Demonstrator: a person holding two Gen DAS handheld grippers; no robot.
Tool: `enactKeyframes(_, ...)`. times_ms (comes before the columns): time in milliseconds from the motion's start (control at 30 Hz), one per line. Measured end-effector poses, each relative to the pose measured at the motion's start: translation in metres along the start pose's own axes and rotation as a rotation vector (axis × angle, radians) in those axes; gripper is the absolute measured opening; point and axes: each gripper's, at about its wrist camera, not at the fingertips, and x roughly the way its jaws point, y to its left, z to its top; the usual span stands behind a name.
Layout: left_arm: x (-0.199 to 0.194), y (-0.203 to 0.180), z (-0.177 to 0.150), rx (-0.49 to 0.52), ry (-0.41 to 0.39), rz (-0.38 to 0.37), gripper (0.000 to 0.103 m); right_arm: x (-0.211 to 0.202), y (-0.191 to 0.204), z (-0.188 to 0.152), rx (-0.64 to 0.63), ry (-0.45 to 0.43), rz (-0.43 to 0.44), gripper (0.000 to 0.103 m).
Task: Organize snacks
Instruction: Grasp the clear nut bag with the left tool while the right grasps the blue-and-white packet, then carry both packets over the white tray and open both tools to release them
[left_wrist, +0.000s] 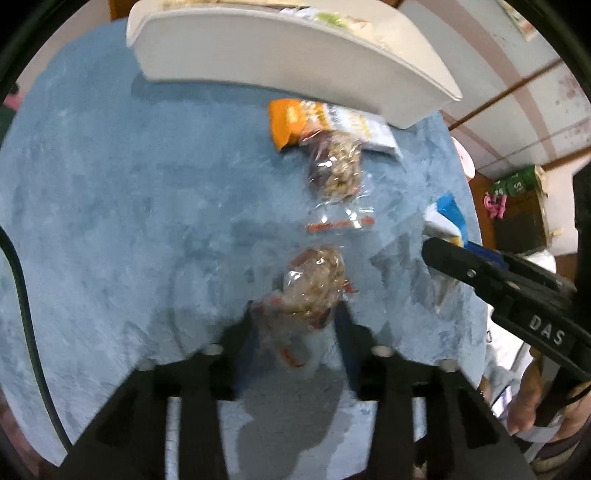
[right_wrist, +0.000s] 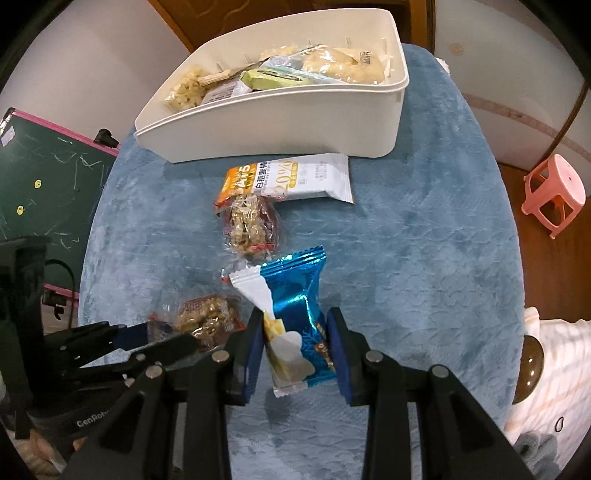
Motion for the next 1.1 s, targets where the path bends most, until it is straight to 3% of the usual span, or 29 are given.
enactKeyframes(67,0.004,0.002,-0.001,-0.006,0.003,0.001,0.066,0.001,0.000,-0.002,-0.001,0.005,0.001,0.034)
enactKeyframes(333,0.032,-0.018,0.017,0.001,0.015,0.038,0.071,0.000,-0.001,-0.006,0.005,0.008,0.005,0.034)
enactKeyframes(433,0.040,-0.025,0.022,0.023,0.009,0.058,0.081,0.000,-0.003,-0.007,0.012,0.010,0.007,0.034)
enactKeyframes(533,0.047,-0.038,0.026,0.077,0.002,0.123,0.082,0.001,-0.004,-0.009,0.015,0.013,0.008,0.034)
enactKeyframes(633,0.050,-0.054,0.026,0.161,-0.023,0.201,0.070,0.000,-0.004,-0.010,0.017,0.012,0.010,0.034)
enactKeyframes(733,0.040,-0.064,0.025,0.197,-0.061,0.170,0.045,-0.001,-0.004,-0.010,0.018,0.008,0.012,0.034)
enactKeyframes(833,0.033,-0.071,0.026,0.216,-0.078,0.199,0.039,-0.003,-0.004,-0.008,0.017,0.000,0.017,0.034)
enactKeyframes(1100,-0.004,-0.046,0.036,0.130,-0.125,0.132,0.039,-0.004,0.004,-0.001,0.005,-0.009,0.034,0.034)
